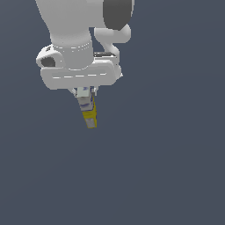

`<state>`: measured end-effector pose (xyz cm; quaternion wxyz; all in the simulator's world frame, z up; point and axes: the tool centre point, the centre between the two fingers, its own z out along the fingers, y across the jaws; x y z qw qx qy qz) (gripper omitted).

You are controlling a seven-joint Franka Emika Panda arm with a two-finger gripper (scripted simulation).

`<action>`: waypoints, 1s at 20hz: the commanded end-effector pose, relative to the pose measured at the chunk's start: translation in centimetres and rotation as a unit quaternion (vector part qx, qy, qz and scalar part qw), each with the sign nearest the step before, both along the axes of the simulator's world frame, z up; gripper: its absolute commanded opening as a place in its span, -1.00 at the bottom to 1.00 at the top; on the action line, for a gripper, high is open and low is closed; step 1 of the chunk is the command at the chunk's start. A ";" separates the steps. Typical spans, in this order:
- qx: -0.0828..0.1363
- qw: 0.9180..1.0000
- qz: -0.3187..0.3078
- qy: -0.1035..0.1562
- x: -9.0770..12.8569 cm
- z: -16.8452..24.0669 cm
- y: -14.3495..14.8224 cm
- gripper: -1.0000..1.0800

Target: Pick up the object and move it to a goal position.

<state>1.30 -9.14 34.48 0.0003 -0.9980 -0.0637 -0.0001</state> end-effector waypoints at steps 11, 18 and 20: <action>0.000 1.000 0.000 0.000 -4.5 13.5 -3.1 -1.00; 0.000 1.000 0.000 0.000 -6.0 18.7 -4.3 -1.00; 0.000 1.000 0.000 0.000 -6.2 19.7 -4.6 -1.00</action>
